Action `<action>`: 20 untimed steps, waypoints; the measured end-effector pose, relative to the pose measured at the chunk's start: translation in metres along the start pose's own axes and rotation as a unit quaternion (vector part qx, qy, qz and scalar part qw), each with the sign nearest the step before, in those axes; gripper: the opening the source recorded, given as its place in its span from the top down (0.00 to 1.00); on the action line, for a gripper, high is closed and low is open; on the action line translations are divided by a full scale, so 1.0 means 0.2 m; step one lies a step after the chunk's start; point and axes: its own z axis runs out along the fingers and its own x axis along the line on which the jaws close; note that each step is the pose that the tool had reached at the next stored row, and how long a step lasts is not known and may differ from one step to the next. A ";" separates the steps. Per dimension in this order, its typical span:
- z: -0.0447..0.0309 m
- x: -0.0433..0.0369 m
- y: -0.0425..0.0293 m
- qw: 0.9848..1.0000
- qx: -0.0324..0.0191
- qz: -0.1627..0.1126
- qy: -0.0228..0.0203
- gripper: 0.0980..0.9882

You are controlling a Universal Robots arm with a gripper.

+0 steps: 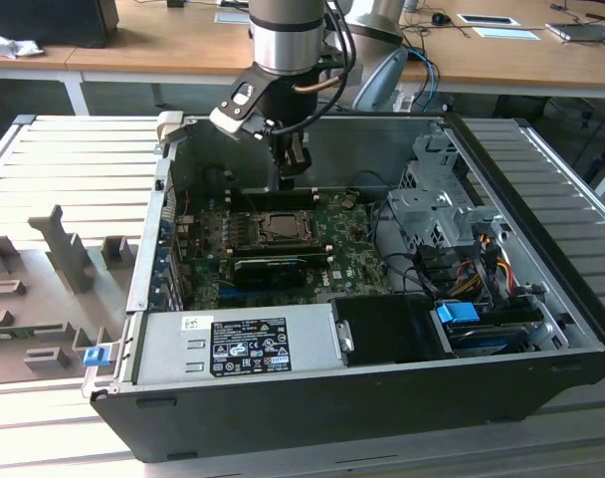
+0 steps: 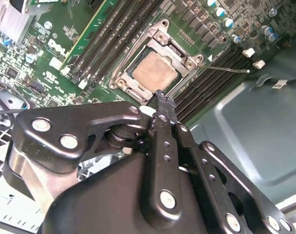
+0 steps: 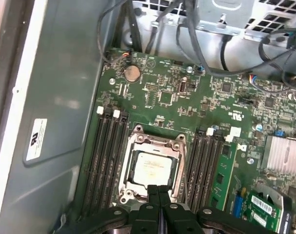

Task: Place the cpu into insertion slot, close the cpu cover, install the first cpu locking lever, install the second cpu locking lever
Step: 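Install the first cpu locking lever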

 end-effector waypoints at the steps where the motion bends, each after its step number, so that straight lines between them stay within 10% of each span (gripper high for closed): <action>1: 0.001 0.000 0.000 1.000 0.000 -0.009 0.000 0.99; 7: 0.001 0.000 0.000 0.997 0.001 -0.072 0.003 0.99; 14: 0.001 0.000 0.000 0.990 0.002 -0.141 0.005 0.99; 20: 0.001 0.000 0.000 0.978 0.003 -0.210 0.008 0.99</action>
